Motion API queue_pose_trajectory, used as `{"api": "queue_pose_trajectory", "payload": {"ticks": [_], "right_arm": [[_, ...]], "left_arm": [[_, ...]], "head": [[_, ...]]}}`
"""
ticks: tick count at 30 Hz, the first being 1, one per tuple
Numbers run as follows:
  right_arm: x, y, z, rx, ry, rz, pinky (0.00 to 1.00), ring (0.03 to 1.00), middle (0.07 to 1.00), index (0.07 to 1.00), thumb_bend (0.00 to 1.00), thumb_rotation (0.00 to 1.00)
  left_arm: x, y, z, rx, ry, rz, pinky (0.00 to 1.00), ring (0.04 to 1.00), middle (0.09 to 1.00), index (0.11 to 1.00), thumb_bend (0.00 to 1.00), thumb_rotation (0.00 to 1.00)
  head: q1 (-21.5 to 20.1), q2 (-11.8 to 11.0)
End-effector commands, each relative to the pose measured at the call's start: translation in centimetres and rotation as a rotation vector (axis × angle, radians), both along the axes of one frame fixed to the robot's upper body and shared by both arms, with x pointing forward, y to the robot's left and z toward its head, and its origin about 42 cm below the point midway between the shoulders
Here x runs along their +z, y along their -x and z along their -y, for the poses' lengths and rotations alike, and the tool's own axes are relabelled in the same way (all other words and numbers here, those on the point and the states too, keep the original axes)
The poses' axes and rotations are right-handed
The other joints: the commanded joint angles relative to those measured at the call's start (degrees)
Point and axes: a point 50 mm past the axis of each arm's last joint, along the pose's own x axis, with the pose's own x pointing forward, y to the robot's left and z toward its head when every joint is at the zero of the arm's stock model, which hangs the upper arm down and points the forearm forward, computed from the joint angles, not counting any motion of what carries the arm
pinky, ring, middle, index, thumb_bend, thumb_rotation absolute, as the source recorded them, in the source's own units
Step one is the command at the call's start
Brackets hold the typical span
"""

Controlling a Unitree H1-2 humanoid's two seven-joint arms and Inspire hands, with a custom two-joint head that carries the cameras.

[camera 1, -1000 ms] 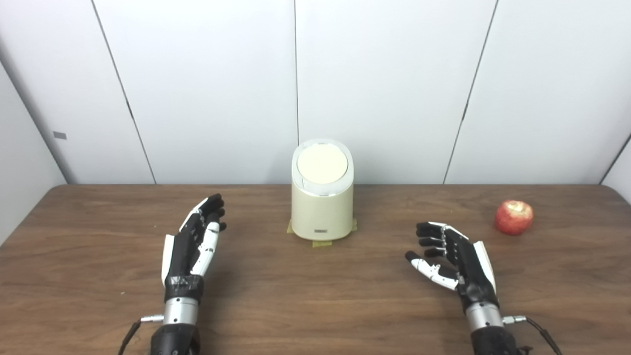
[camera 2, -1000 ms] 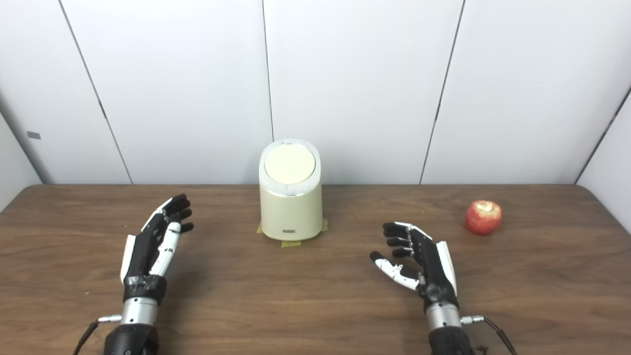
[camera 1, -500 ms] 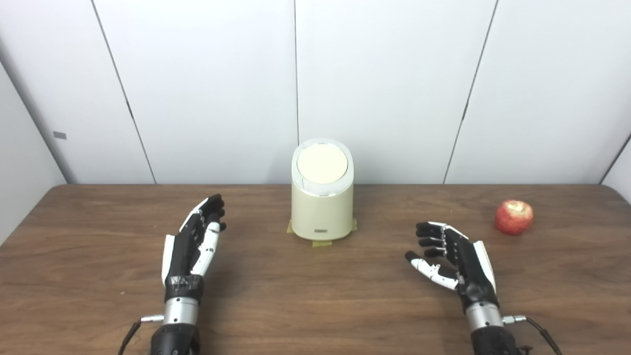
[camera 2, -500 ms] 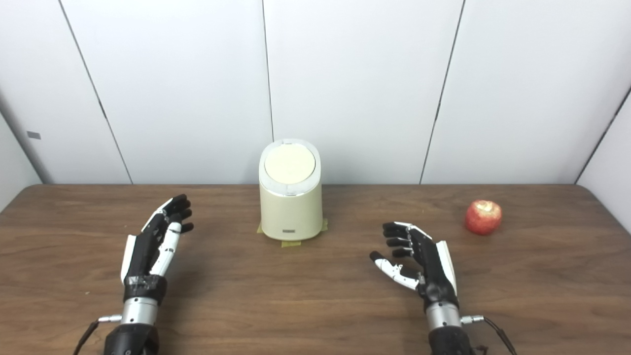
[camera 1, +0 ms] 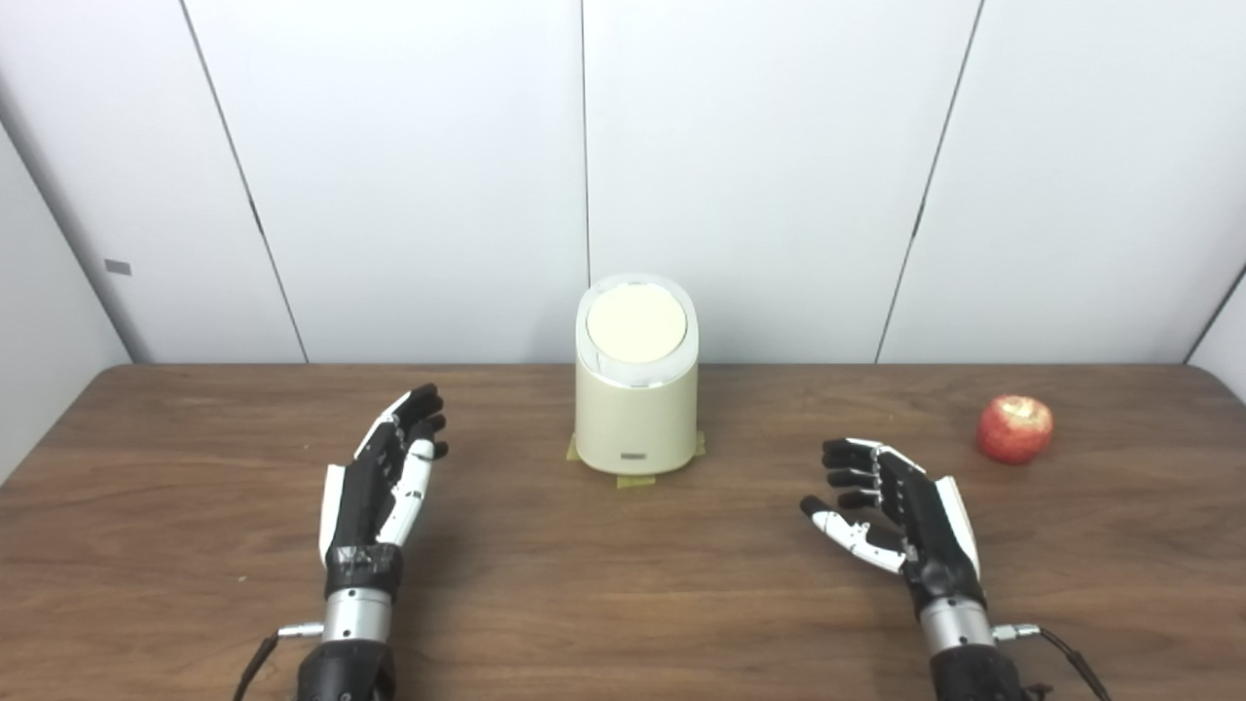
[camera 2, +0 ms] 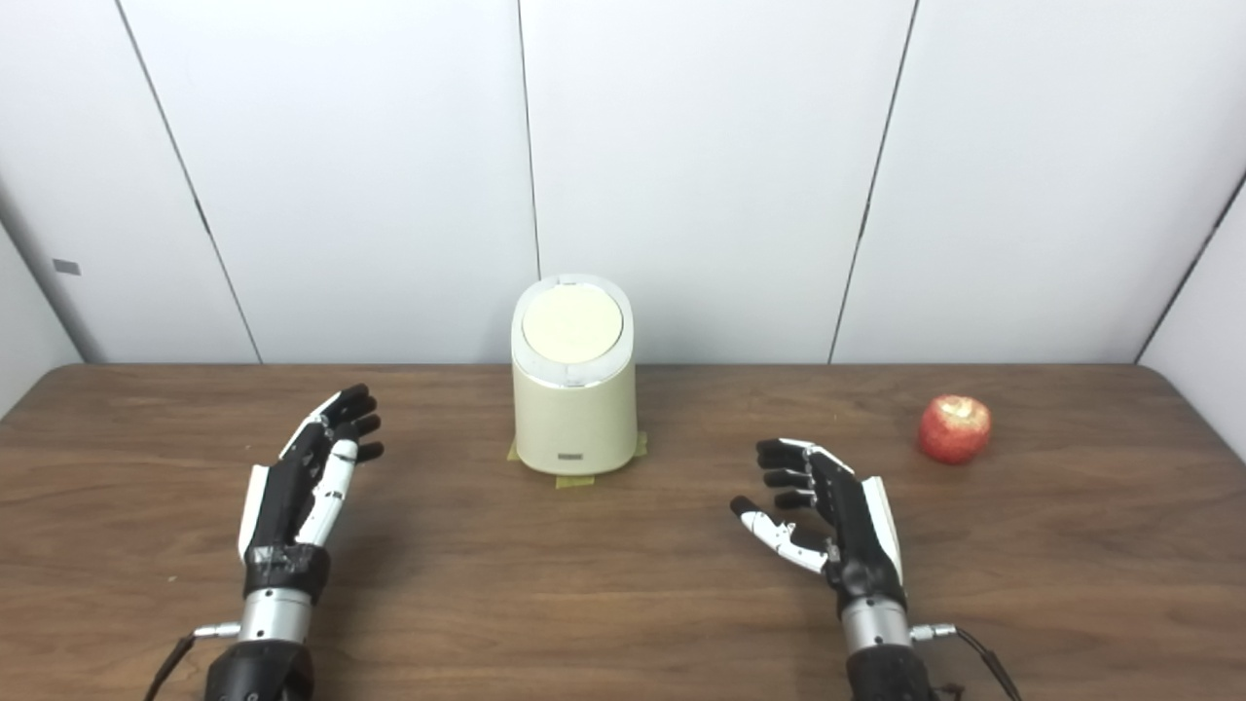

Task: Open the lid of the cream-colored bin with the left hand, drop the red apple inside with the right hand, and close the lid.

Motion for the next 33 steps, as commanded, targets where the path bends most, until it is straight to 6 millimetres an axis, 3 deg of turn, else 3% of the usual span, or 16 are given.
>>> {"api": "queue_pose_trajectory", "payload": {"ticks": [1,5,11,19,21,26,33], "right_arm": [[1.5,-0.8,-0.3,0.008,0.001,0.044,0.58,0.672,0.687,0.666,0.28,0.0],[1.3,-0.9,-0.2,0.016,-0.004,0.048,0.58,0.669,0.687,0.667,0.29,0.0],[1.3,-0.8,-0.3,0.012,-0.015,0.041,0.58,0.665,0.683,0.664,0.28,0.0],[1.3,-0.7,-0.3,0.015,-0.015,0.041,0.58,0.667,0.686,0.667,0.29,0.0],[1.3,-0.7,-0.4,0.013,-0.01,0.043,0.57,0.665,0.685,0.665,0.29,0.0],[1.3,-0.8,-0.5,0.015,-0.01,0.043,0.57,0.657,0.679,0.659,0.28,0.0],[1.3,-0.7,-0.7,0.015,-0.005,0.044,0.57,0.658,0.677,0.657,0.28,0.0]], "left_arm": [[1.2,-0.3,0.3,-0.02,-0.03,0.039,0.81,0.867,0.869,0.844,0.57,0.69],[4.2,-1.8,1.3,-0.004,-0.074,0.066,0.83,0.894,0.884,0.847,0.74,0.66],[9.3,-4.6,3.4,0.006,-0.144,0.105,0.97,0.986,0.972,0.937,0.8,0.71],[15.0,-8.3,7.3,-0.006,-0.193,0.117,1.0,1.0,1.0,1.0,0.83,0.65],[15.9,-8.9,8.2,-0.011,-0.199,0.111,1.0,1.0,1.0,1.0,0.83,0.6],[17.1,-10.5,10.4,0.01,-0.331,0.093,1.0,1.0,1.0,1.0,0.98,0.42],[18.1,-12.4,12.5,0.031,-0.507,0.04,1.0,1.0,1.0,1.0,0.99,0.28]], "head": [[-0.1,0.0],[-0.1,0.0],[-0.4,0.1],[-0.3,0.4],[-0.3,0.4],[-0.6,0.3],[-1.0,0.3]]}}
